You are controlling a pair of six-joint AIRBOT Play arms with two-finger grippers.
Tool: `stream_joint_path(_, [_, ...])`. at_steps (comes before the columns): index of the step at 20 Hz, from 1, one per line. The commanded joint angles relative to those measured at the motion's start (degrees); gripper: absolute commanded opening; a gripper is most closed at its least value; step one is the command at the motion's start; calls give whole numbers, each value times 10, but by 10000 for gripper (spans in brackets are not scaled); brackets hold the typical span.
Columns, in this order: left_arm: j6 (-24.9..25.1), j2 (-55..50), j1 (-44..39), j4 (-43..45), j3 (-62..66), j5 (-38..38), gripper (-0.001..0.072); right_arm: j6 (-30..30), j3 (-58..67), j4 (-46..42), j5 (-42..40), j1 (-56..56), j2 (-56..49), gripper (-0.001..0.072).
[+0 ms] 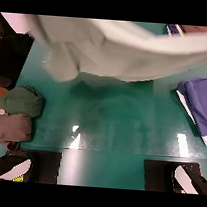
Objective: Fold the shirts.
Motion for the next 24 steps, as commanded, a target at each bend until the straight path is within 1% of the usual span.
stream_joint_path(1, [-8, 44, 0, 11, 83, 72, 22, 7, 130, -3, -45, -6, 44, 17])
stream_joint_path(4, [-20, 95, 0, 10, 82, 125, 22, 7, 191, -4, -18, -46, 53, 16])
stream_joint_path(5, [-20, 110, 0, 10, 82, 132, 21, 8, 208, -3, -3, -63, 51, 17])
stream_joint_path(6, [-32, 124, 0, 10, 82, 135, 21, 11, 229, -3, 22, -81, 41, 16])
stream_joint_path(8, [-44, 124, 0, 11, 88, 108, 22, 38, 277, -2, 90, -106, 7, 16])
stream_joint_path(10, [-61, 124, 0, 30, 53, 70, 22, 50, 307, -2, 154, -107, -37, 16])
stream_joint_path(11, [-75, 120, 0, 43, 22, 52, 21, 53, 309, 0, 177, -105, -59, 16])
stream_joint_path(13, [-78, 102, 0, 69, -63, 16, 22, 53, 266, -3, 194, -69, -103, 16])
stream_joint_path(16, [-78, 40, 0, 90, -151, -37, 23, 53, 178, -73, 228, 12, -177, 16])
stream_joint_path(18, [-77, -19, 0, 95, -191, -49, 23, 53, 130, -112, 242, 66, -235, 16])
stream_joint_path(21, [-75, -120, 0, 118, -214, -52, 23, 53, 75, -122, 219, 111, -314, 16])
stream_joint_path(24, [-56, -217, 0, 131, -214, -10, 23, 56, 68, -122, 165, 119, -389, 16])
